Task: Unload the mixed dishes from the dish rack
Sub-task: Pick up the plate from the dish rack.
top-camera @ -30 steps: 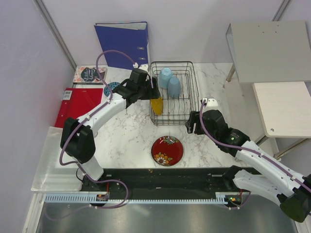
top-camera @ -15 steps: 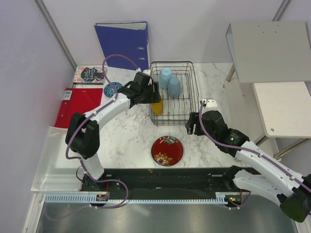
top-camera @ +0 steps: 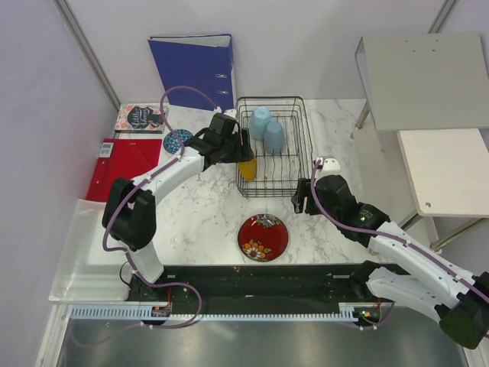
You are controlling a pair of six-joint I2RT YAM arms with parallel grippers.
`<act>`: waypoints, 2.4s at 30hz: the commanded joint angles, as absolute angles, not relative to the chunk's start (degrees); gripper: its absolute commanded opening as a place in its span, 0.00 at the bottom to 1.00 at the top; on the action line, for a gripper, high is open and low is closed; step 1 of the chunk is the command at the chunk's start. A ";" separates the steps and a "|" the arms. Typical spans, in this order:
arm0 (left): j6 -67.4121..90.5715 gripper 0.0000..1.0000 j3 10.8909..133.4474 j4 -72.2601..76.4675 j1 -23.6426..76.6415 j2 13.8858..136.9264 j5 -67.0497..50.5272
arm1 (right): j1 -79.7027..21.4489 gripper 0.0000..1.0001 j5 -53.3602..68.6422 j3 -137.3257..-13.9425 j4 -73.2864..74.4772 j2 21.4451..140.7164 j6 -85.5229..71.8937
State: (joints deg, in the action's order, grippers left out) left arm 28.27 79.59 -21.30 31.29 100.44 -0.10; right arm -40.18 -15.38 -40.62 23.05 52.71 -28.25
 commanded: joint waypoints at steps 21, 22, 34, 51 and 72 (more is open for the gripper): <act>30.58 0.67 79.19 -17.49 33.22 97.12 -3.51 | -40.34 0.73 -15.64 -39.99 20.92 53.17 -28.65; 30.59 0.67 79.10 -17.40 33.31 97.90 -3.52 | -40.34 0.73 -15.56 -39.99 20.92 53.17 -28.65; 30.50 0.59 77.52 -14.59 33.40 103.09 -4.13 | -40.34 0.73 -15.64 -40.17 20.92 53.61 -28.56; 28.39 0.02 76.38 -14.59 33.40 97.04 -4.92 | -40.34 0.73 -15.38 -40.61 20.83 53.09 -28.56; 26.28 0.02 73.39 -12.74 33.40 79.72 -11.16 | -40.25 0.73 -15.82 -47.63 25.40 54.76 -29.53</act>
